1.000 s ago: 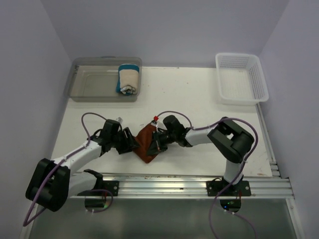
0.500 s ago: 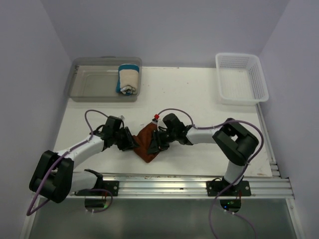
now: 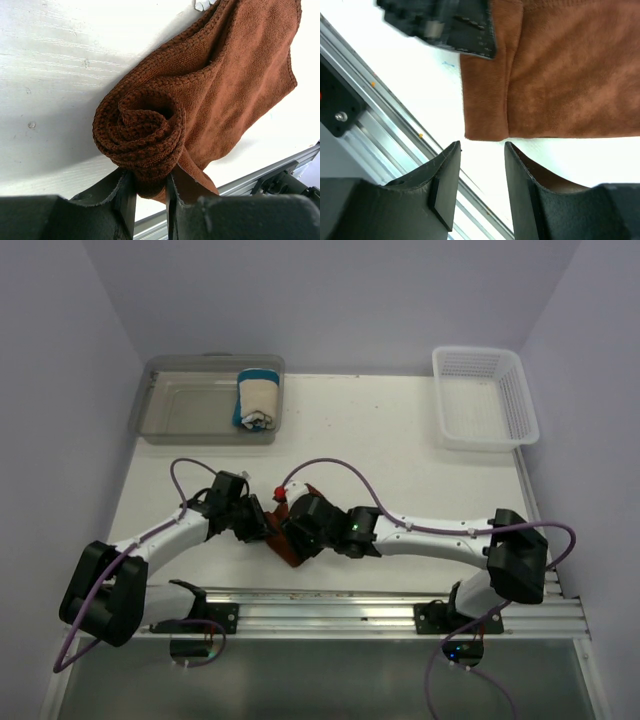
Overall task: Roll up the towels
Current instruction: Roll the towel
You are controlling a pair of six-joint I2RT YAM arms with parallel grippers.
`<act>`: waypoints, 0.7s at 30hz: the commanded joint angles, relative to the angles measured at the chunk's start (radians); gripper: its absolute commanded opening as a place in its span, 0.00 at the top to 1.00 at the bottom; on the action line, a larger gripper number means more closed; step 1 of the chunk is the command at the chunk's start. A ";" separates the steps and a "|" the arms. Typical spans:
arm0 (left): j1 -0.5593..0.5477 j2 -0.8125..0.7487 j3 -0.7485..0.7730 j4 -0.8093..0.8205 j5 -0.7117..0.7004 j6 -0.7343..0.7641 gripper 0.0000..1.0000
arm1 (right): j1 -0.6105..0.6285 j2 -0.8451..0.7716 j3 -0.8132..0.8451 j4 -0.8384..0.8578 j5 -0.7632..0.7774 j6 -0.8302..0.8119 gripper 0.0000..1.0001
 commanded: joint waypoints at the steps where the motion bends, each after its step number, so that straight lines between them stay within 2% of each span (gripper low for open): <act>1: 0.004 -0.002 0.023 -0.032 -0.016 0.017 0.74 | 0.063 0.028 0.080 -0.140 0.269 -0.091 0.55; 9: 0.005 0.001 0.015 -0.027 -0.002 0.008 0.74 | 0.183 0.137 0.192 -0.183 0.346 -0.152 0.52; 21: 0.004 -0.011 -0.002 -0.024 -0.002 -0.008 0.73 | 0.238 0.246 0.263 -0.181 0.358 -0.187 0.44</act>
